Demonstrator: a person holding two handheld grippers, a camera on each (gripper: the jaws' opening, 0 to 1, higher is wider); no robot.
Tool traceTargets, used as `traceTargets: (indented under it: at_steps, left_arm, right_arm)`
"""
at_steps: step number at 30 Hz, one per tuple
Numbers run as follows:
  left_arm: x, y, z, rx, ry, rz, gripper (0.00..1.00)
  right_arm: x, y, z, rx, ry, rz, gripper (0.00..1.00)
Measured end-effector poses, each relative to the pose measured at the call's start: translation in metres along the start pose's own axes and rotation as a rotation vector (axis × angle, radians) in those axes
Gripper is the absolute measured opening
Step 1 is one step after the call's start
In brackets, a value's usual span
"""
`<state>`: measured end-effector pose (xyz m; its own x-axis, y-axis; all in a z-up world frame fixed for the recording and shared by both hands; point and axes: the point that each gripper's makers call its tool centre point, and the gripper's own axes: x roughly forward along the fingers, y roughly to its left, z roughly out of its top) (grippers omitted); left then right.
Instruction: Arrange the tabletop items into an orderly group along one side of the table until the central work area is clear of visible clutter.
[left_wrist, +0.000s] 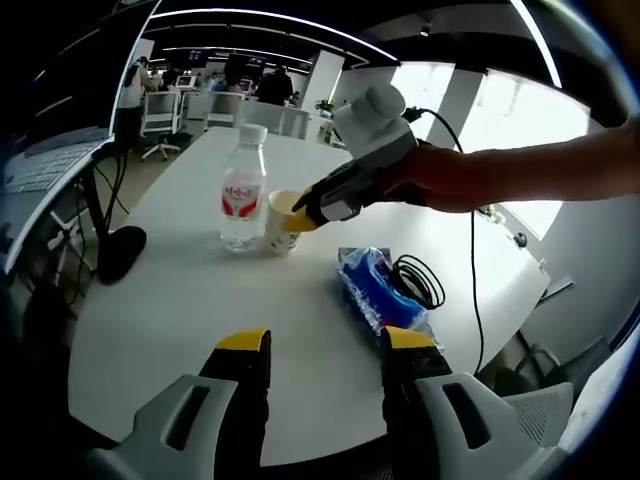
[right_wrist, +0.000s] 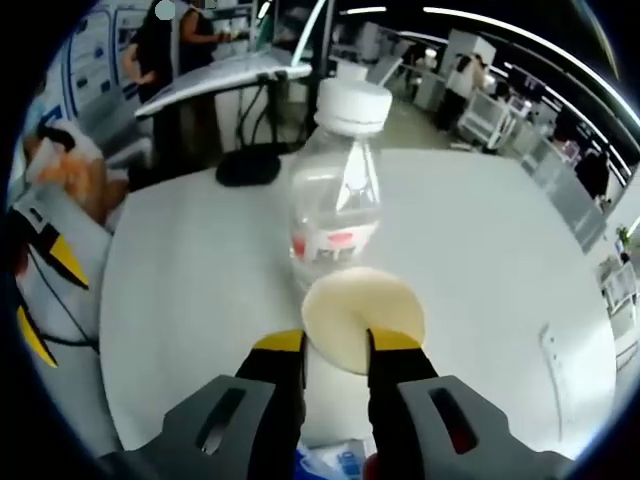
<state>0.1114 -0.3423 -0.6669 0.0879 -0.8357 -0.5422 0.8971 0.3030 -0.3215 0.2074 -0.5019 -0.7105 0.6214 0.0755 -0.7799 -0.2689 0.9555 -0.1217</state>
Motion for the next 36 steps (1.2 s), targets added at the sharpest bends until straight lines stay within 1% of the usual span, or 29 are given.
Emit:
traceTargets:
  at_steps: [4, 10, 12, 14, 17, 19, 22, 25, 28, 32, 34, 36]
  left_arm:
    - [0.001, -0.001, 0.0, -0.001, -0.001, -0.002, 0.43]
    - [0.004, -0.004, 0.001, 0.008, 0.004, -0.01, 0.43]
    - [0.005, -0.006, 0.002, 0.009, 0.004, -0.014, 0.43]
    - [0.006, -0.007, 0.001, 0.009, 0.007, -0.017, 0.43]
    - [0.007, -0.01, 0.001, 0.006, 0.01, -0.024, 0.43]
    - [0.007, -0.012, 0.0, 0.011, 0.013, -0.029, 0.43]
    - [0.007, -0.016, -0.002, 0.016, 0.021, -0.038, 0.43]
    - [0.007, -0.02, -0.004, 0.02, 0.027, -0.044, 0.43]
    - [0.007, -0.022, -0.003, 0.022, 0.028, -0.05, 0.43]
    - [0.007, -0.026, -0.002, 0.03, 0.029, -0.056, 0.43]
    - [0.007, -0.028, -0.001, 0.031, 0.027, -0.059, 0.42]
    - [0.007, -0.03, 0.001, 0.029, 0.023, -0.062, 0.42]
  right_arm:
    - [-0.008, 0.001, 0.003, -0.002, -0.025, -0.001, 0.23]
    - [-0.021, 0.003, 0.001, -0.001, -0.051, -0.007, 0.25]
    - [-0.029, 0.004, 0.005, 0.019, -0.085, -0.011, 0.27]
    - [-0.037, 0.005, 0.005, 0.021, -0.098, -0.019, 0.27]
    - [-0.051, 0.006, 0.004, 0.031, -0.128, -0.032, 0.27]
    - [-0.058, 0.007, 0.001, 0.031, -0.135, -0.037, 0.27]
    - [-0.067, 0.005, -0.008, 0.04, -0.14, -0.054, 0.27]
    - [-0.081, 0.002, -0.017, 0.071, -0.152, -0.079, 0.27]
    - [-0.09, -0.001, -0.03, 0.092, -0.153, -0.101, 0.26]
    - [-0.107, -0.002, -0.053, 0.145, -0.15, -0.135, 0.26]
    - [-0.114, -0.002, -0.062, 0.166, -0.154, -0.146, 0.26]
    - [-0.124, -0.004, -0.078, 0.196, -0.15, -0.168, 0.26]
